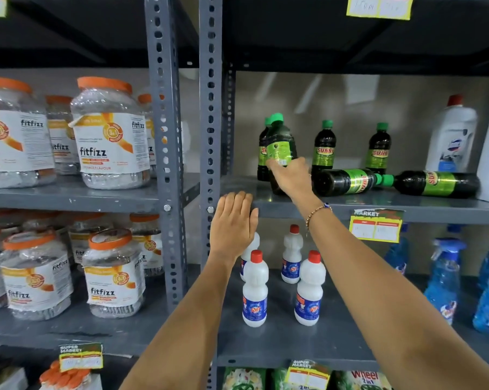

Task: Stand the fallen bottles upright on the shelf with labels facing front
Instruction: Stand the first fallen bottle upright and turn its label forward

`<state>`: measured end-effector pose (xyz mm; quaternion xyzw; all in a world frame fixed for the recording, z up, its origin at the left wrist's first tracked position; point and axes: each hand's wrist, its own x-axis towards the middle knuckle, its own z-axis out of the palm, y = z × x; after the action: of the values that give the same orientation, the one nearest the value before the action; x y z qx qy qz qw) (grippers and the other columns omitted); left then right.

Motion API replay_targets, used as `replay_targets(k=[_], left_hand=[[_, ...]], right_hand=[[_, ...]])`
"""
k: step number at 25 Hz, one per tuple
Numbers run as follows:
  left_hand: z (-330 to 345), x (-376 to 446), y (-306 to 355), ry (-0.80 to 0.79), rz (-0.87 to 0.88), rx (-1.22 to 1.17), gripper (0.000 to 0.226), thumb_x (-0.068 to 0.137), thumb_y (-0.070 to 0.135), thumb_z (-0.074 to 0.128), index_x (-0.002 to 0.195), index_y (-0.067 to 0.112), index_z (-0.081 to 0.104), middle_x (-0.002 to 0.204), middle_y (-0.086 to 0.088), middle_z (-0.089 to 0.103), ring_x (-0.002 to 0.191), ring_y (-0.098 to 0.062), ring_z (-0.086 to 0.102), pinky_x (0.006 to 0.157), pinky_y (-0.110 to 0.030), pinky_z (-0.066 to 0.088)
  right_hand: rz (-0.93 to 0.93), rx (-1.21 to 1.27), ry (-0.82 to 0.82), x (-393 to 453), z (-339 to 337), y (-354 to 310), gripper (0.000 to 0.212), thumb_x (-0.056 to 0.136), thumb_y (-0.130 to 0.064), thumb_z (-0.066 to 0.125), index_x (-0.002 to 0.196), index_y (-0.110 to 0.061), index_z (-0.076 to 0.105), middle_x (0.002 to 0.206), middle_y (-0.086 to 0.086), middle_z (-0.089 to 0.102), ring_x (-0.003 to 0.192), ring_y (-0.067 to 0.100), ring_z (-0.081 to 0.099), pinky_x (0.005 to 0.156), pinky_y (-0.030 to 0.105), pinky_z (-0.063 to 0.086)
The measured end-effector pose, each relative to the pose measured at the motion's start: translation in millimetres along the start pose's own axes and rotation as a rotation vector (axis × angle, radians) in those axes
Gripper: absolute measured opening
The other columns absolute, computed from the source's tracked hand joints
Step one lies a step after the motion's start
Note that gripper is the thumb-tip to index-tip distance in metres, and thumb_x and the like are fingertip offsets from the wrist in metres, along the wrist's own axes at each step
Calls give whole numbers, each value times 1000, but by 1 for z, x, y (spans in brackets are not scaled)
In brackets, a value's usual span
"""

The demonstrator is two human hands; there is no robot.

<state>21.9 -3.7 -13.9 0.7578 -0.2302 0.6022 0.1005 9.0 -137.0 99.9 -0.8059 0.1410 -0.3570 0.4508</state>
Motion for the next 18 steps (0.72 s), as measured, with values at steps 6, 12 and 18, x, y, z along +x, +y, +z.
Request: replay_targets(k=[6, 12, 18], left_hand=[[1, -1, 0, 3, -3, -1, 51, 101, 33, 18, 111, 6, 60, 109, -10, 66, 101, -30, 61, 96, -41, 46], [2, -2, 1, 5, -7, -11, 51, 101, 33, 16, 113, 8, 58, 111, -10, 65, 103, -29, 61, 98, -40, 44], [5, -3, 2, -1, -20, 21, 47, 100, 30, 24, 120, 6, 59, 118, -10, 64, 114, -30, 59, 106, -39, 35]], right_hand=[[-33, 120, -40, 14, 11, 5, 73, 74, -40, 75, 123, -3, 36, 123, 14, 55, 111, 30, 59, 94, 46, 51], [-35, 88, -209, 23, 8, 11, 77, 80, -34, 74, 134, -3, 29, 128, 11, 53, 117, 25, 54, 85, 29, 43], [-8, -16, -172, 23, 8, 14, 91, 62, -34, 85, 133, -4, 37, 131, 13, 50, 124, 27, 51, 99, 38, 47]])
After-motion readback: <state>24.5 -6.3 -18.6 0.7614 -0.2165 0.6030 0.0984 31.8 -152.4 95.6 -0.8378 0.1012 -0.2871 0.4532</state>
